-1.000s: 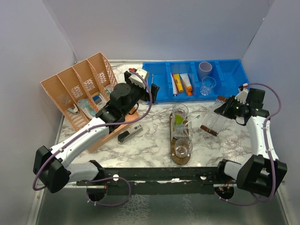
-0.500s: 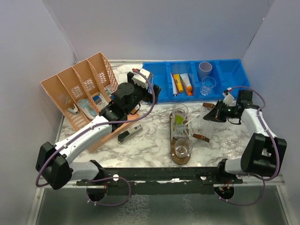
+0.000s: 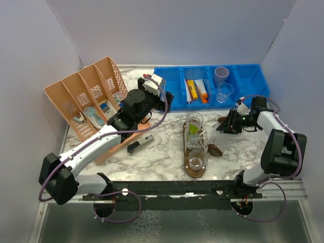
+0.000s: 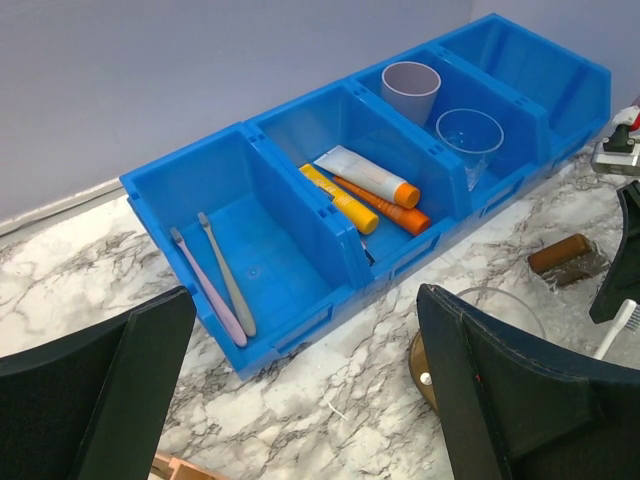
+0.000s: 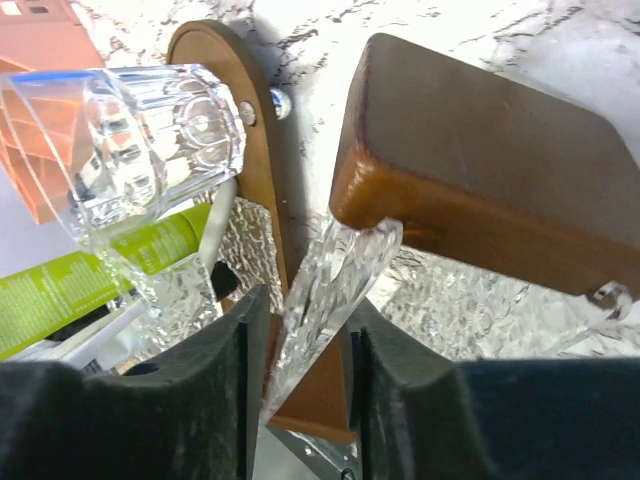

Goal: Prepare toiletry sets of a toothbrush and toothpaste on the tray
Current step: Place the toothpaste holder at the center of the board, then adjust the tray at the center of the board.

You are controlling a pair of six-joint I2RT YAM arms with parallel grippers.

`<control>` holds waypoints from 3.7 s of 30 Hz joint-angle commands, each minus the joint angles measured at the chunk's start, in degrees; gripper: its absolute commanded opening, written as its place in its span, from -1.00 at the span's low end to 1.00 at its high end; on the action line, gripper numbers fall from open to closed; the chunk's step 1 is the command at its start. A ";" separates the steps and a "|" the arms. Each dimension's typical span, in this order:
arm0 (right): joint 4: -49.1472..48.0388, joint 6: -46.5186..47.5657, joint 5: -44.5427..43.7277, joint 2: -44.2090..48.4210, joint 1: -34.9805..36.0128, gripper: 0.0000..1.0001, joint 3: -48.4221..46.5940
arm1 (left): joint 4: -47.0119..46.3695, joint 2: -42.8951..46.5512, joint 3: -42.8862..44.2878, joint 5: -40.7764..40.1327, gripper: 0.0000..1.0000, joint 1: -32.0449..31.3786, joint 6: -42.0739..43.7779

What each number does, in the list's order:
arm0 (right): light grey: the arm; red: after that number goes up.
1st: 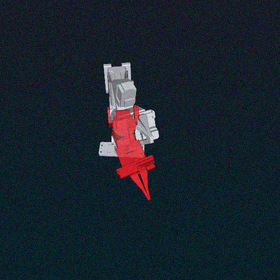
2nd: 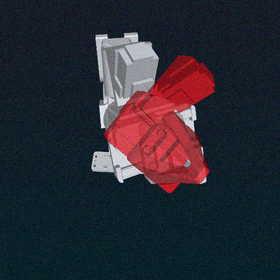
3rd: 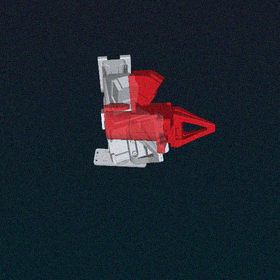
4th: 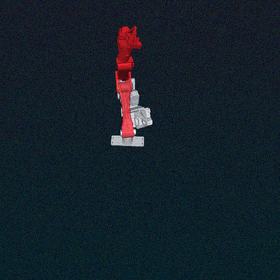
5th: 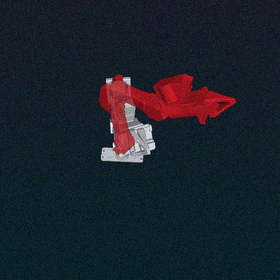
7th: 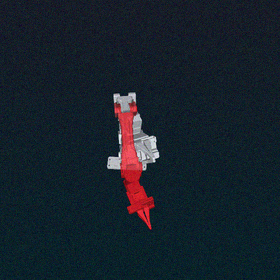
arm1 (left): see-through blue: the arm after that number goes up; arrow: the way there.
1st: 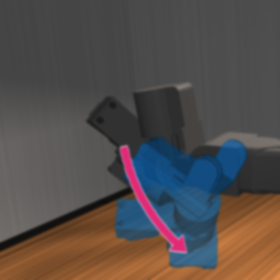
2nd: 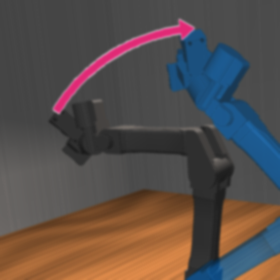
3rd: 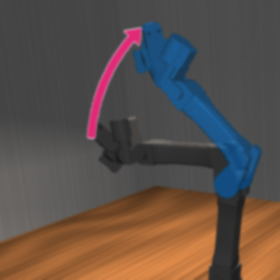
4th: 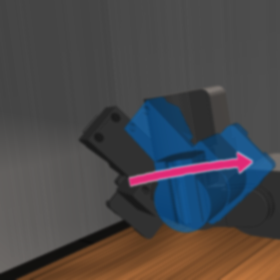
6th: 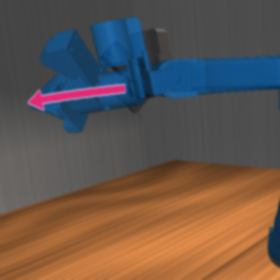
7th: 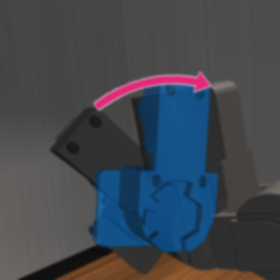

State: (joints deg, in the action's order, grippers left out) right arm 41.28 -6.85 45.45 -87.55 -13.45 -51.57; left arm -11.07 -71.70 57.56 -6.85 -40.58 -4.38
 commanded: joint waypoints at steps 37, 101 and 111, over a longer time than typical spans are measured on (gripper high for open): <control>1.05 -16.85 -37.83 11.59 0.18 -0.22 5.17 | -0.51 1.22 0.45 2.11 0.91 -0.78 -1.13; -10.86 -19.60 -42.92 19.78 -8.85 0.97 3.56 | 0.17 1.80 0.79 0.66 0.91 -2.83 0.42; -21.05 -24.14 -45.15 12.65 -16.16 1.00 10.51 | -0.13 2.00 0.66 0.52 0.91 -3.14 0.49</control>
State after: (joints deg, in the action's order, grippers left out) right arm 26.57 -28.27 2.55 -71.50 -25.76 -44.01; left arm -10.94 -71.24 57.56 -5.58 -43.38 -4.34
